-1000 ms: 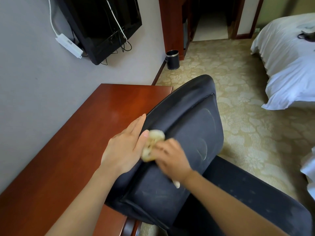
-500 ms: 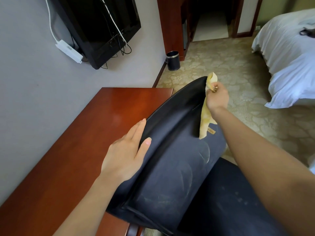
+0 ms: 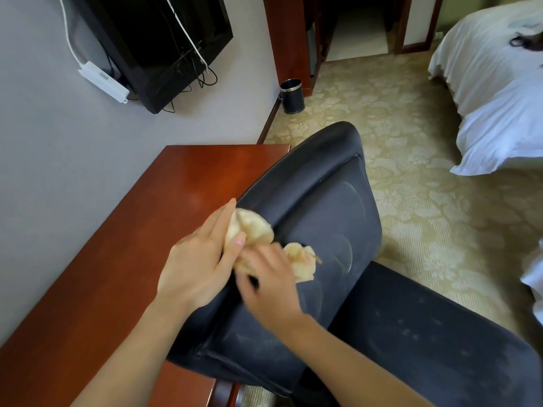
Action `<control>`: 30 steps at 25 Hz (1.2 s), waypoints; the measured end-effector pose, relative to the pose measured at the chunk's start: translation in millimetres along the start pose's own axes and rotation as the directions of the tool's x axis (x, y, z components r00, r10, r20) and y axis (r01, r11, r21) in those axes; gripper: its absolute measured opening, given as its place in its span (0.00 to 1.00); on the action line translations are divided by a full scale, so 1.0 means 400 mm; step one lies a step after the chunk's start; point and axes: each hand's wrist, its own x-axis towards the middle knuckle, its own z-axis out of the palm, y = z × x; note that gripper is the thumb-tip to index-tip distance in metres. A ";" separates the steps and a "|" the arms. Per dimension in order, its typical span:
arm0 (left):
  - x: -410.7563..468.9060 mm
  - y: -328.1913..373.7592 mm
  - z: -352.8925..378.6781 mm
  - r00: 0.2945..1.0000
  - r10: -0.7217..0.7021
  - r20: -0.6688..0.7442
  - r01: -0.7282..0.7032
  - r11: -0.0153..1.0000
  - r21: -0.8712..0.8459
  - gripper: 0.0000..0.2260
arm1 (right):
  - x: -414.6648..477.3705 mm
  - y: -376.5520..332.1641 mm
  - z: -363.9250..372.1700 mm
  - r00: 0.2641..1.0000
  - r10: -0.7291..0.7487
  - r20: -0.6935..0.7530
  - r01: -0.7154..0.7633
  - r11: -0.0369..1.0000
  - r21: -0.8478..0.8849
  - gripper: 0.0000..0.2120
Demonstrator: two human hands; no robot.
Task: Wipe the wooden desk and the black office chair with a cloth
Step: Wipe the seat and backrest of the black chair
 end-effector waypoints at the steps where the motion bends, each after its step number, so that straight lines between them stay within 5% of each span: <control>1: -0.001 0.000 0.002 1.000 -0.010 -0.002 0.010 1.000 0.004 0.28 | -0.040 0.002 0.001 0.990 -0.119 0.078 0.121 0.993 -0.020 0.06; 4: -0.005 0.001 0.005 1.000 -0.022 -0.003 0.022 1.000 0.013 0.29 | -0.089 0.063 -0.026 0.889 -0.388 0.244 0.422 0.900 -0.106 0.08; 6: -0.003 0.002 0.004 1.000 -0.018 0.000 0.018 0.999 0.032 0.28 | -0.049 0.129 -0.057 0.909 -0.323 0.264 0.379 0.904 -0.199 0.11; 9: 0.001 0.007 0.000 1.000 -0.009 0.001 0.009 0.998 0.062 0.32 | 0.051 0.223 -0.114 0.999 0.031 0.035 -0.022 0.969 -0.246 0.11; 11: 0.003 0.010 -0.001 1.000 -0.006 -0.003 0.006 0.997 0.071 0.33 | 0.112 0.289 -0.150 0.961 0.234 -0.151 -0.261 0.944 -0.203 0.09; 13: 0.003 0.011 0.000 1.000 -0.006 -0.007 0.006 0.997 0.074 0.33 | 0.168 0.356 -0.185 0.853 0.412 -0.320 -0.469 0.875 -0.121 0.11; 16: 0.007 0.009 0.001 1.000 0.001 -0.013 0.000 0.996 0.089 0.33 | 0.218 0.437 -0.222 0.561 0.701 -0.439 -0.760 0.647 0.062 0.14; 18: 0.009 0.008 0.002 1.000 0.005 -0.011 -0.004 0.995 0.099 0.33 | 0.222 0.439 -0.217 0.509 0.757 -0.409 -0.804 0.588 0.086 0.14; 27: 0.014 0.002 0.007 1.000 0.006 -0.016 -0.005 0.995 0.100 0.32 | 0.033 0.124 -0.035 0.808 0.513 -0.290 -0.541 0.841 -0.019 0.08; 30: 0.016 0.000 0.009 1.000 -0.002 -0.011 0.003 0.997 0.072 0.32 | -0.049 0.021 0.008 0.939 0.307 -0.154 -0.317 0.947 -0.045 0.07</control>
